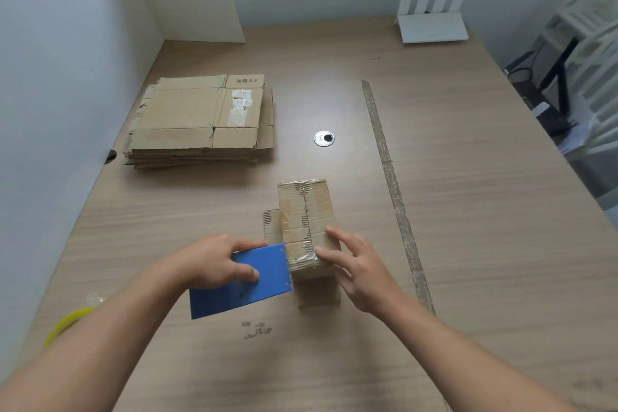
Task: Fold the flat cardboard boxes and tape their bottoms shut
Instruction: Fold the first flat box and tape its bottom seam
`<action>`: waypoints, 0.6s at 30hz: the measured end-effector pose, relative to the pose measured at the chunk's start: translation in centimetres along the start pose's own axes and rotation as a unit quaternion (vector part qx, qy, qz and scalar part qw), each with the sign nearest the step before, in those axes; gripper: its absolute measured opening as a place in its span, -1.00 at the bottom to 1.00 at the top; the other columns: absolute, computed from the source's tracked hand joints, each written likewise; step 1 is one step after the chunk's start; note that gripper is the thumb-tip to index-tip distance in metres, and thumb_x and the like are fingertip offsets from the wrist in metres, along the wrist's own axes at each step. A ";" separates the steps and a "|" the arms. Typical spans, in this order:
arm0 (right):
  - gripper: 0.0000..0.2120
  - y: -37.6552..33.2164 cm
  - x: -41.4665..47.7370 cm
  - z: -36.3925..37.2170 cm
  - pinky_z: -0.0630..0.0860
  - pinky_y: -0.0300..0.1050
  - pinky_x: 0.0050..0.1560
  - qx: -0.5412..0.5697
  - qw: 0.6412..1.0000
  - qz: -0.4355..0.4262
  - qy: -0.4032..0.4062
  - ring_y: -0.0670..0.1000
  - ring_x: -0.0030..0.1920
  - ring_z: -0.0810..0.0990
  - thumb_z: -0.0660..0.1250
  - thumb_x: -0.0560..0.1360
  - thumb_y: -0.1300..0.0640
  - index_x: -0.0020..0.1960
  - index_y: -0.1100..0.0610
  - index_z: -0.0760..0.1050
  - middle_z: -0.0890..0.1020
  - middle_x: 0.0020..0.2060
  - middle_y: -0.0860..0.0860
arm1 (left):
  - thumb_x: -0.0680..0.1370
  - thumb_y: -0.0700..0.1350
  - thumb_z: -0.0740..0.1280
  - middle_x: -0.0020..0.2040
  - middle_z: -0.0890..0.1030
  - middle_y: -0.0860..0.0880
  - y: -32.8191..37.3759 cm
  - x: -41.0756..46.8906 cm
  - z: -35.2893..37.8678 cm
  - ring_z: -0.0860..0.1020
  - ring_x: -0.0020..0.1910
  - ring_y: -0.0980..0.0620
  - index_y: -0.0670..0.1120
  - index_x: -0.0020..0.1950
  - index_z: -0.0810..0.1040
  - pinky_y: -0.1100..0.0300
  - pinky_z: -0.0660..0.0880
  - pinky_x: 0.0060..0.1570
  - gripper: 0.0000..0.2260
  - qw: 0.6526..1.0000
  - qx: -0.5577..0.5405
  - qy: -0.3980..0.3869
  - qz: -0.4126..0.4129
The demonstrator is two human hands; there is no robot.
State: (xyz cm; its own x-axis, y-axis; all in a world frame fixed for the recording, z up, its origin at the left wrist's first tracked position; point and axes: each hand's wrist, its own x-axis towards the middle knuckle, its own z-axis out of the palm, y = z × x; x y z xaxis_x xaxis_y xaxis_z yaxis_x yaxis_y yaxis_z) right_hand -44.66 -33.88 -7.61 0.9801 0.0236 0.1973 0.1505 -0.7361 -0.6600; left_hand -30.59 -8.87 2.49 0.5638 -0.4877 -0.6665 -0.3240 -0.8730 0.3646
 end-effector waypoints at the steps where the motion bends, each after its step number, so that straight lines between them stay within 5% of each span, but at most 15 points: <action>1: -0.67 0.0 0.0 0.1 0.42 0.12 0.32 0.003 1.000 0.007 -0.003 0.24 0.30 0.45 0.44 0.48 0.25 0.23 0.06 0.64 0.44 0.41 0.13 | 0.45 0.17 0.36 0.09 0.59 0.23 0.0 0.1 0.0 0.55 0.01 0.14 0.48 0.28 0.41 0.14 0.50 0.03 -0.57 1.000 0.003 -0.002 0.000; 4: -0.72 -0.3 0.2 0.1 0.32 -0.04 0.41 0.084 0.994 0.066 0.000 0.05 0.39 0.36 0.47 0.49 0.14 0.20 0.04 0.64 0.36 0.46 0.03 | 0.46 0.17 0.37 0.07 0.59 0.24 0.2 0.0 -0.3 0.54 0.00 0.16 0.49 0.27 0.41 0.17 0.49 0.00 -0.58 1.000 0.014 0.000 0.004; 6: -0.66 -0.5 0.3 -0.3 0.44 -0.17 0.28 0.173 0.969 0.164 0.060 -0.07 0.35 0.42 0.48 0.50 0.15 0.25 -0.02 0.59 0.38 0.42 -0.02 | 0.47 0.16 0.39 0.08 0.60 0.22 0.3 0.0 -0.4 0.55 0.01 0.13 0.48 0.28 0.41 0.14 0.51 0.04 -0.57 1.000 0.021 0.005 0.005; 10: -0.67 -1.0 -0.3 -0.2 0.48 -0.37 -0.06 0.238 0.919 0.281 0.136 -0.23 -0.05 0.59 0.47 0.50 0.15 0.14 -0.19 0.52 0.61 0.02 -0.08 | 0.48 0.14 0.40 0.06 0.61 0.22 0.2 0.2 -0.4 0.56 0.00 0.14 0.48 0.27 0.42 0.11 0.52 0.05 -0.58 1.000 0.022 0.013 0.010; 15: -0.68 -1.9 -0.8 1.5 0.52 -0.24 0.19 0.318 0.872 0.355 0.115 -0.19 0.06 0.63 0.46 0.51 0.11 0.26 -0.01 0.61 0.68 0.02 -0.11 | 0.46 0.16 0.39 0.08 0.61 0.20 0.2 0.3 -0.4 0.55 0.02 0.13 0.42 0.34 0.41 0.14 0.51 0.04 -0.53 0.999 0.019 0.018 0.021; 18: -0.65 -2.0 -0.9 1.7 0.49 -0.11 0.21 0.191 0.926 0.306 0.112 -0.01 0.10 0.62 0.41 0.55 0.11 0.34 0.06 0.56 0.64 0.08 -0.01 | 0.47 0.15 0.39 0.12 0.59 0.18 -0.2 0.3 0.0 0.54 0.03 0.14 0.40 0.38 0.38 0.23 0.46 -0.05 -0.50 0.999 0.018 0.032 0.014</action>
State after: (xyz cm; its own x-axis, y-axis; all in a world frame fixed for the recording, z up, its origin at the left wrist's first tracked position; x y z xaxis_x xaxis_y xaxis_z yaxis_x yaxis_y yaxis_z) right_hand -45.62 -31.28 -7.74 0.8519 -0.4910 -0.1823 -0.3484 -0.2714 -0.8972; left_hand -30.31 -8.85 2.21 0.6005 -0.5129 -0.6134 -0.3667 -0.8584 0.3587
